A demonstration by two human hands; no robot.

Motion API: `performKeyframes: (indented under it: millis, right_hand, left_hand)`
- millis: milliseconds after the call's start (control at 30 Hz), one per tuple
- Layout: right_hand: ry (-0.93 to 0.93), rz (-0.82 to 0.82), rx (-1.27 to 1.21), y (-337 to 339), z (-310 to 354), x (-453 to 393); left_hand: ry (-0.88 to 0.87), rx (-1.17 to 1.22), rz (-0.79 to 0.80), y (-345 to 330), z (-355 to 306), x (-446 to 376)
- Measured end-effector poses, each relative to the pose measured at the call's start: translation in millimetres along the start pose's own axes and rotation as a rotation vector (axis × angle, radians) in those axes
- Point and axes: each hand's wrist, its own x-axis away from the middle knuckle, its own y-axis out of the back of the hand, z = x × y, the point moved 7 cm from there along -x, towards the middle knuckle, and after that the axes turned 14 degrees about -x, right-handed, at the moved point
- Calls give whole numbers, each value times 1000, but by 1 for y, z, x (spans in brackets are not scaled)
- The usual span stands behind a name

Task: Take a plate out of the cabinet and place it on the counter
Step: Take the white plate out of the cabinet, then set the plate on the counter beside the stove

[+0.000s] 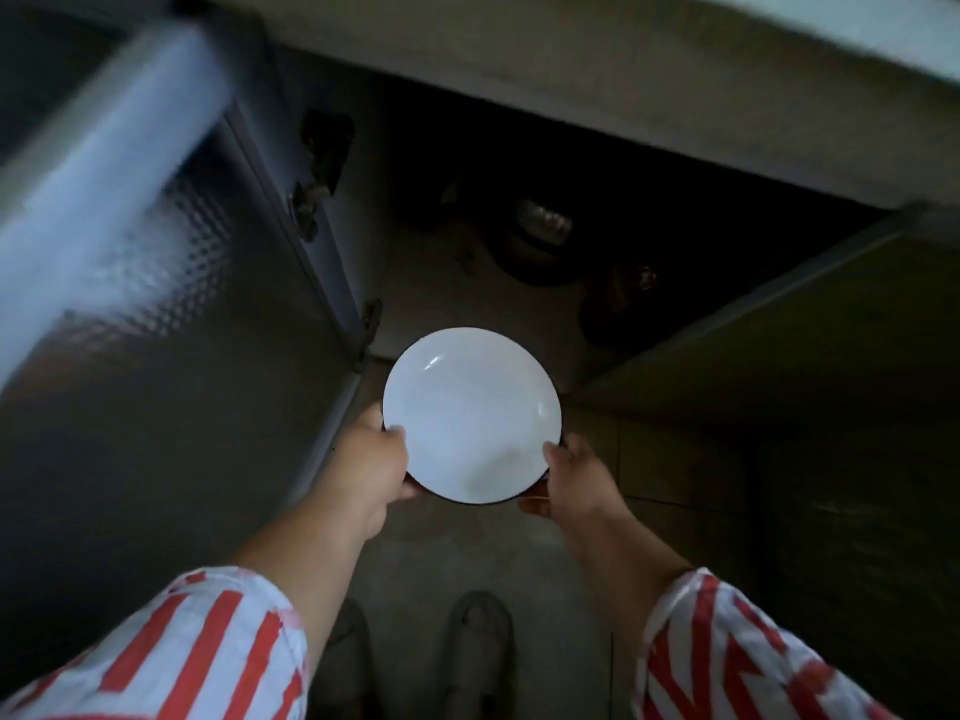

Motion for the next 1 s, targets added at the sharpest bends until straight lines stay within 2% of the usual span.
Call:
performKeyframes:
  millis: [200,333,600,767,1000]
  right_hand:
    - [-61,4,-40,11,10,72]
    - [-57,12,-99,14,27,115]
    - [64,94,-42,23,58,187]
    - [219,130,152,33,93,233]
    - [408,200,241,14,165,292]
  left_hand:
    - [-19,-112,102,35,-16,64]
    - [-36,-109,115,52,-36,104]
    - [-87,-66,7,80,-49,182]
    - [-102,-4,-57,98,-56,228]
    - [-188,31,-197,147,-110,270]
